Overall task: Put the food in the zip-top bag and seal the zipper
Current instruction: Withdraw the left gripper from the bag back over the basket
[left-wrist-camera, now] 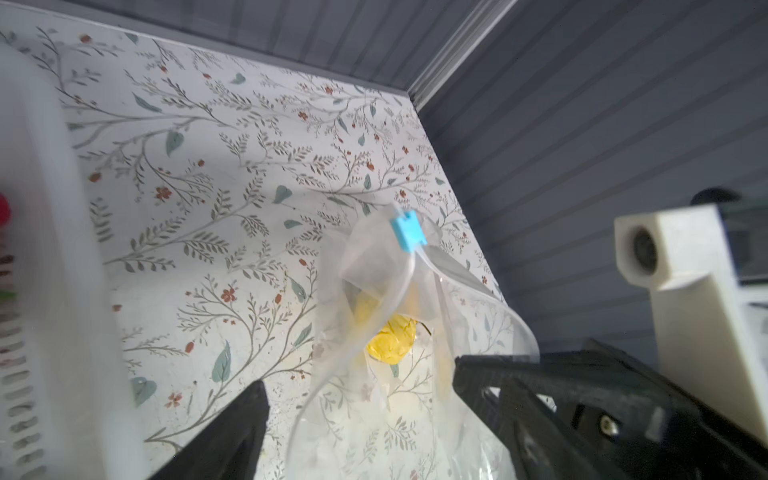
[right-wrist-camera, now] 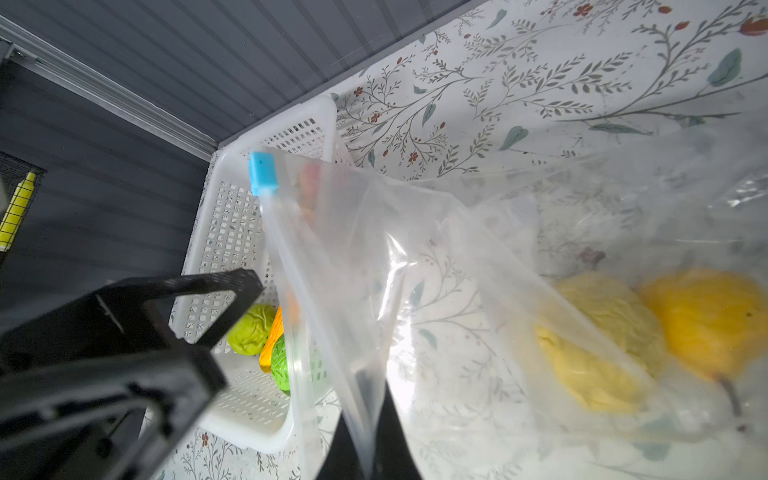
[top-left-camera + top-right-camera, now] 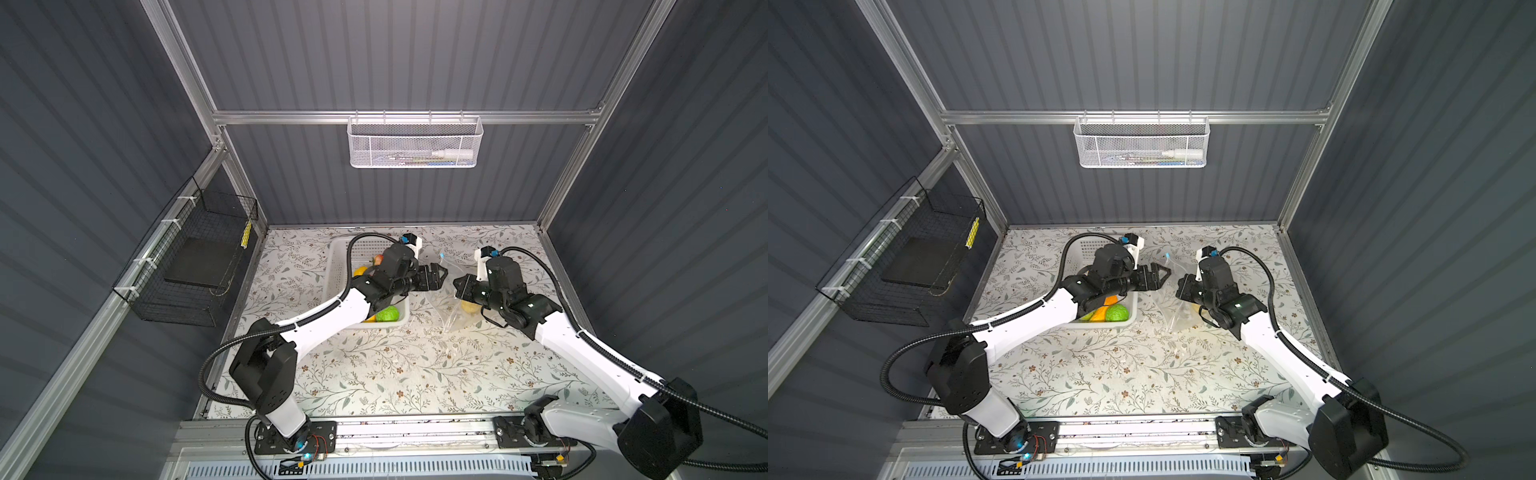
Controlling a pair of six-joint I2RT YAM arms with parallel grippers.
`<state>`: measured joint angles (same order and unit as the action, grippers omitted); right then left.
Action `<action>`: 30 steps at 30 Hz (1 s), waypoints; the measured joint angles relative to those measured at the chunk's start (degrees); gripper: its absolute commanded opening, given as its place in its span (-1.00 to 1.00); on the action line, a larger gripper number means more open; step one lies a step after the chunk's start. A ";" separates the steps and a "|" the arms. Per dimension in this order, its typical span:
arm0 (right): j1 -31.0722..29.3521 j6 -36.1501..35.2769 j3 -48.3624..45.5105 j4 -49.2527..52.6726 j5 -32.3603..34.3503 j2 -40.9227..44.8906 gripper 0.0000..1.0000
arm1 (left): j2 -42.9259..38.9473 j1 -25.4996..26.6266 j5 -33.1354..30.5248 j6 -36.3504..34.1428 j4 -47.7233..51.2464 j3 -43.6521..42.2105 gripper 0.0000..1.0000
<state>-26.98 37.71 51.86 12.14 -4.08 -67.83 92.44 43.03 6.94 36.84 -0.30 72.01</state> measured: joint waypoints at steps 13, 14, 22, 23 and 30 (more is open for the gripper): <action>0.81 -1.49 -0.96 0.09 0.42 0.52 -1.00 | -11.41 -9.55 -4.55 -2.64 0.85 -7.37 0.99; 0.81 -1.86 -0.96 0.17 0.42 0.52 -1.00 | -12.31 -10.10 -5.03 -2.93 1.33 -7.72 0.99; 0.81 -4.79 -0.96 0.31 0.11 1.05 -0.92 | -15.06 -20.74 -5.55 -2.73 5.16 -11.85 0.99; 0.83 -5.05 -0.96 0.31 -0.13 1.05 -0.94 | -15.21 -22.08 -5.31 -2.47 5.49 -12.87 0.99; 0.85 -6.75 -0.96 0.28 -2.32 0.42 -1.00 | -15.52 -25.07 -5.11 -2.54 10.27 -16.46 0.99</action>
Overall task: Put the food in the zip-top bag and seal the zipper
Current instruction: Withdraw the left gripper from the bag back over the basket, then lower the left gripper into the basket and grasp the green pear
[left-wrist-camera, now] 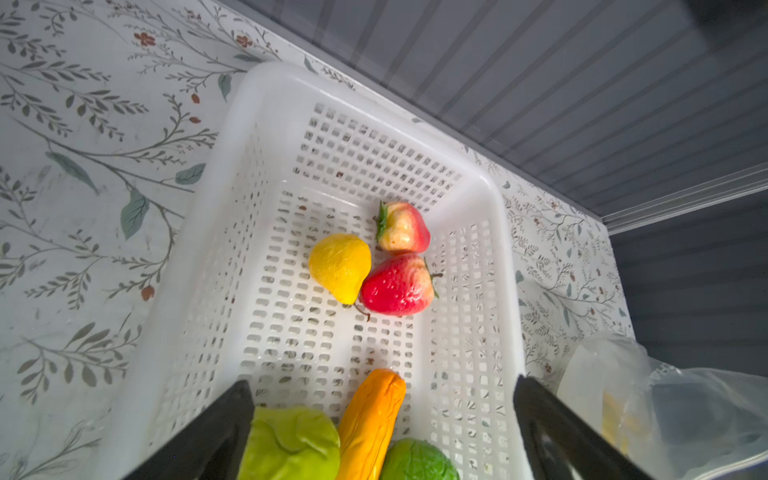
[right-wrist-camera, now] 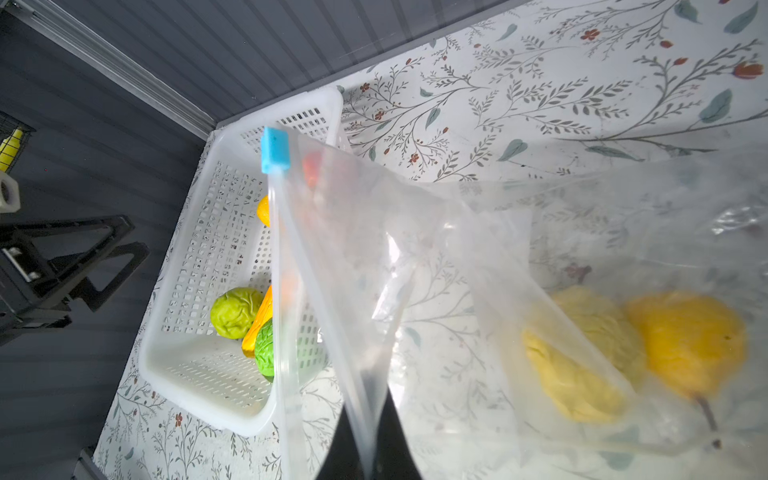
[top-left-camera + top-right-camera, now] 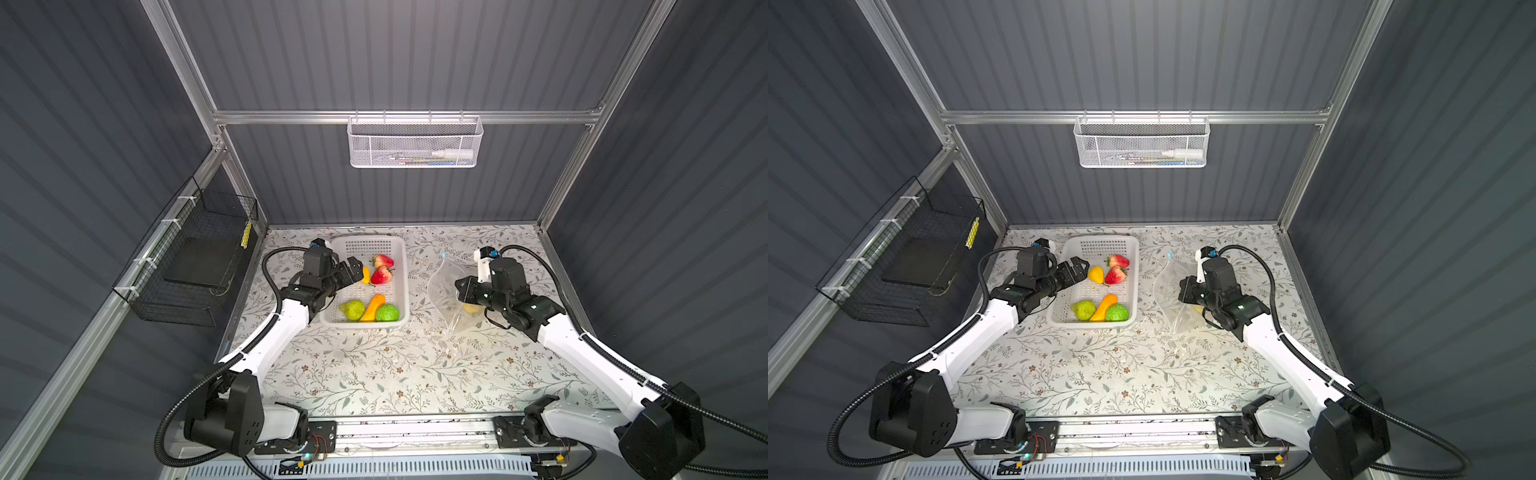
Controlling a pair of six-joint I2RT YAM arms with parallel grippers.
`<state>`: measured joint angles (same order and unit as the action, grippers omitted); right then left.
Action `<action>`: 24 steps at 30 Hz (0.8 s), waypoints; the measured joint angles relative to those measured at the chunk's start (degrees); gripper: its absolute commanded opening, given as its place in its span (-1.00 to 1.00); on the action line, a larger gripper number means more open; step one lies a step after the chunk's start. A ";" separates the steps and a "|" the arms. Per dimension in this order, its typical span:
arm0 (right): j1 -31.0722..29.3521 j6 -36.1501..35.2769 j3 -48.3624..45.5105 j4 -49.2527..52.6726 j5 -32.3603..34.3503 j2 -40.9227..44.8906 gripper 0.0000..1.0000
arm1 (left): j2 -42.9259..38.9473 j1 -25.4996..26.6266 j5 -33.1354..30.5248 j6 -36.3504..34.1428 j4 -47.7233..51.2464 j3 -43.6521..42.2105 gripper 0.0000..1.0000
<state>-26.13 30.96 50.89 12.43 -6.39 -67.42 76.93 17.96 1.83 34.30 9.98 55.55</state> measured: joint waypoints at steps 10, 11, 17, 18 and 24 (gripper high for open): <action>0.02 0.04 0.02 -0.02 0.35 -0.94 -1.00 | 3.06 0.00 -0.76 -6.34 10.03 2.89 0.99; 0.02 0.09 0.02 -0.02 0.44 -0.94 -1.00 | 3.52 0.00 -0.63 -6.51 10.60 3.02 0.99; 0.00 0.76 0.00 -0.04 1.22 -0.94 -1.00 | 5.53 0.48 0.28 -4.57 13.44 2.93 0.99; 0.02 0.98 0.00 -0.11 1.29 -0.94 -1.00 | 5.53 0.81 0.24 -3.85 13.62 2.91 0.99; 0.02 1.86 -0.11 -0.52 1.64 -0.94 -1.00 | 7.10 4.59 -0.59 -0.09 13.55 2.91 0.99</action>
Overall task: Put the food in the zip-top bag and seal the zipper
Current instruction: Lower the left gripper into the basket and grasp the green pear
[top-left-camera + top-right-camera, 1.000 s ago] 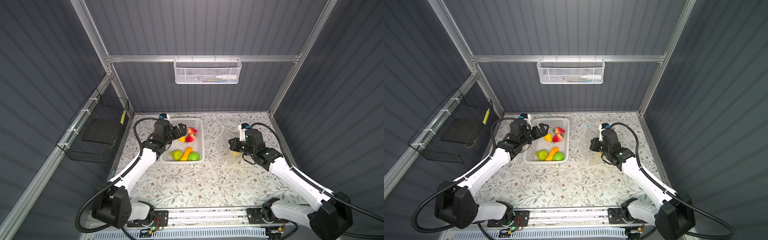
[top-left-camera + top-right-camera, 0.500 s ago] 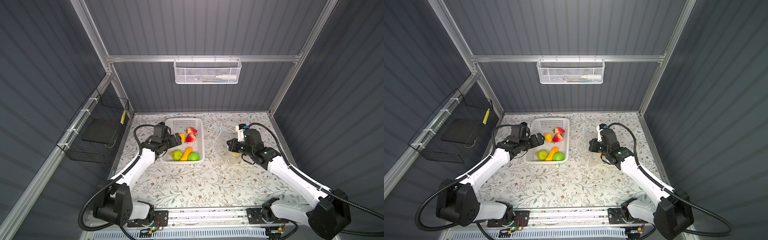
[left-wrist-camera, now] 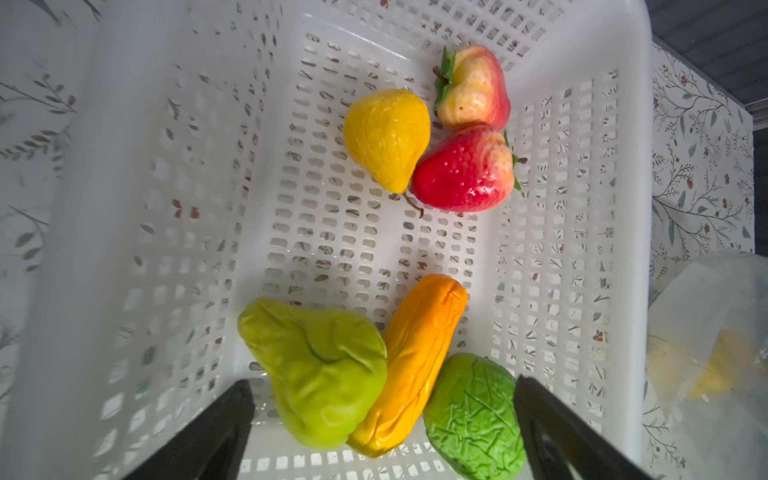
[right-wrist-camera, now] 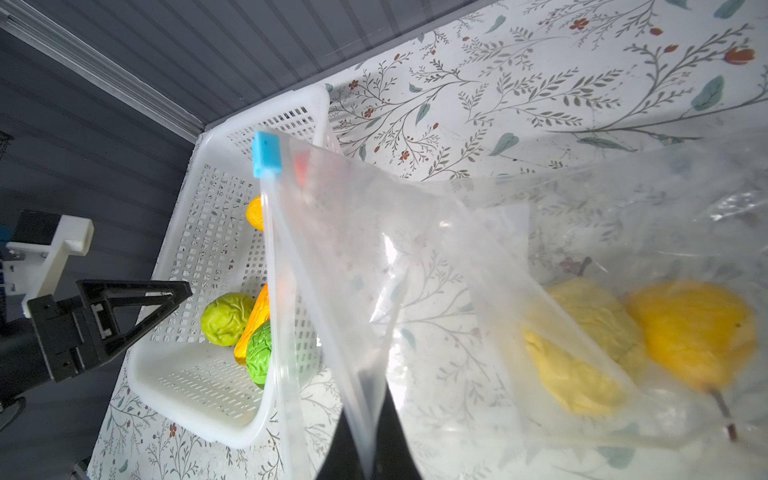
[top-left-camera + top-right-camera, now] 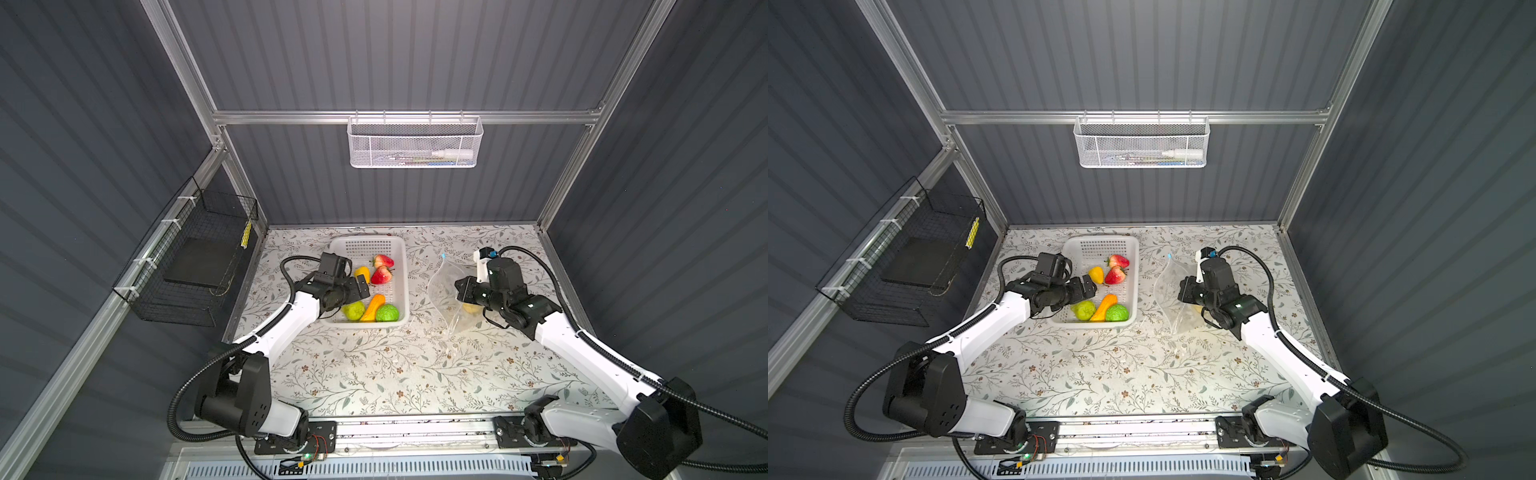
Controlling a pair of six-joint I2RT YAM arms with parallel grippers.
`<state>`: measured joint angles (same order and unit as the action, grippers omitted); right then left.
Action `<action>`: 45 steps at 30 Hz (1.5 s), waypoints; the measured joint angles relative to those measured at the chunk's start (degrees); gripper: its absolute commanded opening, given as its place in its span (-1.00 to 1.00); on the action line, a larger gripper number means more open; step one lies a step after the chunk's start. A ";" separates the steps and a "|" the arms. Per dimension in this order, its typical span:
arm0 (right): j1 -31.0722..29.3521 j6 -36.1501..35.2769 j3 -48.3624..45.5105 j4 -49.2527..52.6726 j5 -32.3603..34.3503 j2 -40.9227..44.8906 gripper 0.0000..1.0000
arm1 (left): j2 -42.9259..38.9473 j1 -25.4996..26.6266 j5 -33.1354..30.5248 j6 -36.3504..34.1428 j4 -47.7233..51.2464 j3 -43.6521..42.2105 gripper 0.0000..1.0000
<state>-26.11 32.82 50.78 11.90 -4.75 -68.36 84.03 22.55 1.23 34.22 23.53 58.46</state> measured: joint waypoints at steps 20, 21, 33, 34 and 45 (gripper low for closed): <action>0.00 1.25 -0.96 -0.57 0.74 0.02 -1.00 | 11.80 3.37 -6.51 3.04 -2.93 3.08 0.99; 0.00 1.25 -0.98 -0.57 0.87 0.07 -1.00 | 12.48 3.37 -7.15 2.78 -3.13 3.50 0.99; 0.20 1.25 -1.66 -0.72 1.33 0.55 -1.00 | 17.40 3.21 -12.37 -0.79 -4.79 9.35 1.00; 0.20 1.25 -1.66 -0.72 1.33 0.57 -1.00 | 17.42 3.13 -12.44 -0.83 -5.09 9.57 1.00; 0.20 1.25 -2.05 -0.74 1.55 0.94 -1.00 | 17.07 2.86 -14.29 -1.66 -2.89 10.25 1.00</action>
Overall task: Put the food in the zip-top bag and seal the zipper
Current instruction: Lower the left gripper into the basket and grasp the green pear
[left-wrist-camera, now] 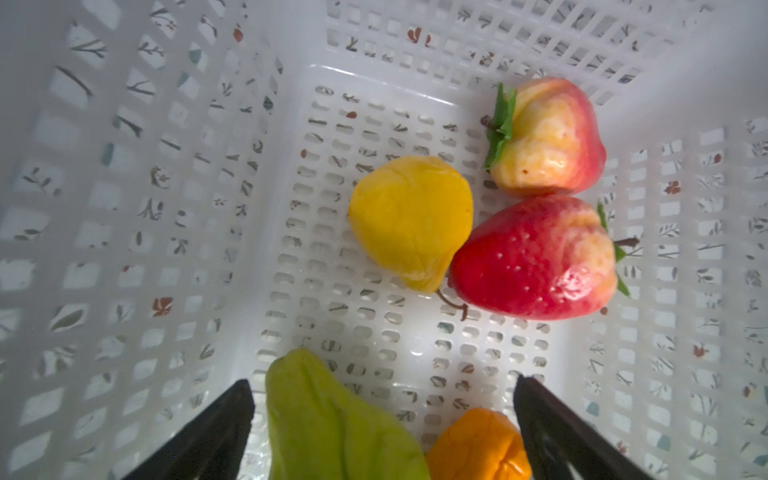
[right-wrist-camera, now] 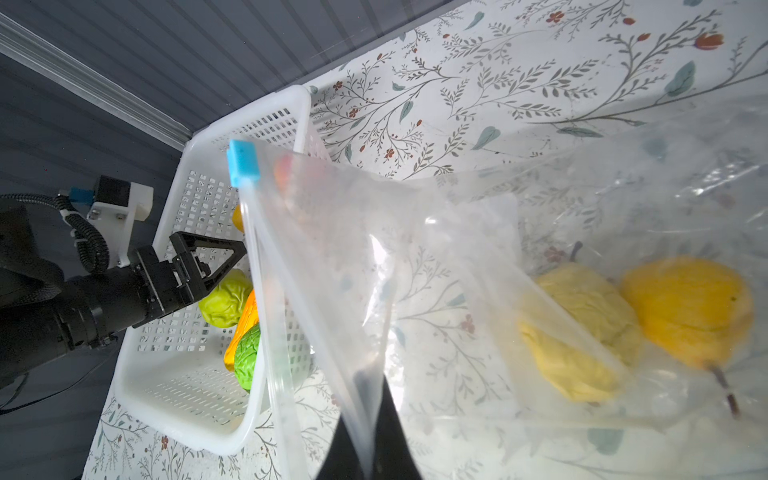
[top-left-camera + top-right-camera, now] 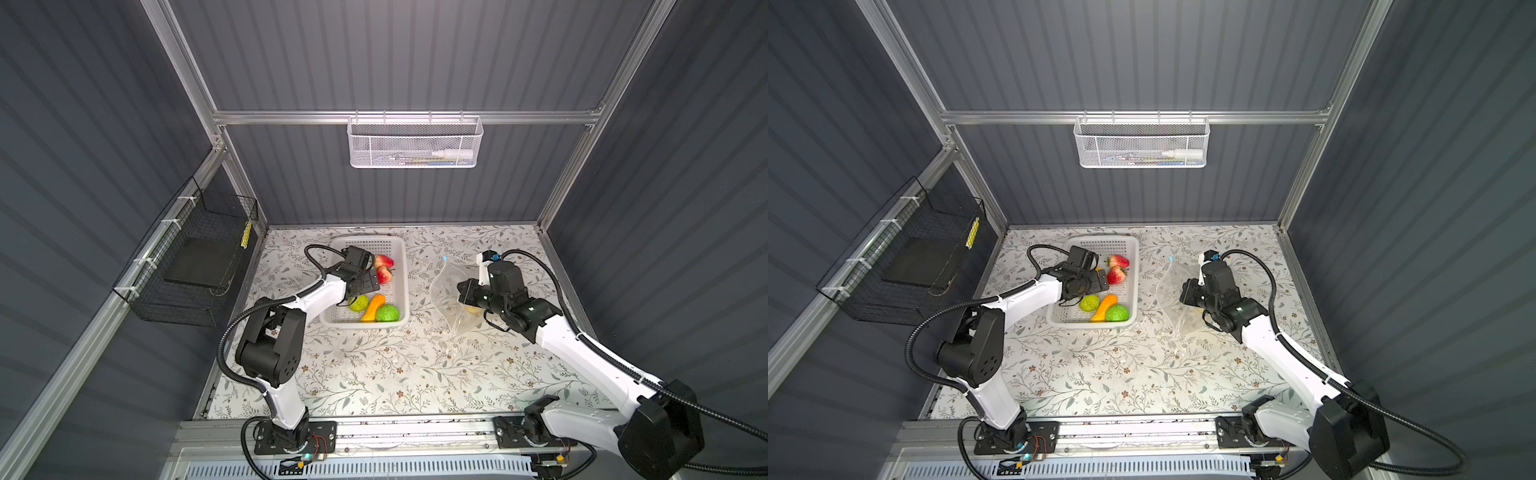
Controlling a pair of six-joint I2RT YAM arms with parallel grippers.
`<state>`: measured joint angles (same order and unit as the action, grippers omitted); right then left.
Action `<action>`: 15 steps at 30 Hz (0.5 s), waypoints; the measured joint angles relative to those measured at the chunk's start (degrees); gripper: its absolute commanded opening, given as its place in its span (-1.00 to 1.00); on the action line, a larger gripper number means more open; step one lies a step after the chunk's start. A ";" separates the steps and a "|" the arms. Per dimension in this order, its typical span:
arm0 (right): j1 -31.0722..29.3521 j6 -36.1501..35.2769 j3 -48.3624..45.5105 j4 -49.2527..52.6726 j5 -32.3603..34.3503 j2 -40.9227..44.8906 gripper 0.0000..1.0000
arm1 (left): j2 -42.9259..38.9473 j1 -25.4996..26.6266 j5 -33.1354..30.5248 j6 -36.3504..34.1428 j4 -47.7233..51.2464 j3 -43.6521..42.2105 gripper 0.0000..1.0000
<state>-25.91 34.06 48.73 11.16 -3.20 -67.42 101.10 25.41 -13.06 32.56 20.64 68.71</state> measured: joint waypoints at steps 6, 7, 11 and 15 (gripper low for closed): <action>0.00 0.02 0.00 -0.02 -0.07 -0.02 -1.00 | -2.54 0.00 -0.50 -0.26 2.23 -1.79 0.99; 0.00 0.02 0.00 0.00 -0.09 -0.02 -1.00 | -2.54 0.00 -0.48 -0.24 2.32 -1.95 0.99; 0.02 0.00 0.00 0.02 -0.09 -0.02 -1.00 | -2.27 0.00 -0.39 -0.22 2.29 -2.80 0.99; 0.00 0.02 0.00 0.07 -0.09 -0.02 -1.00 | -1.27 0.00 0.22 -0.17 2.16 -2.82 0.99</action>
<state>-25.91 34.09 48.73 11.22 -3.29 -67.44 99.83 25.41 -12.84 32.38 22.81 65.89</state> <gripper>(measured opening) 0.043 0.995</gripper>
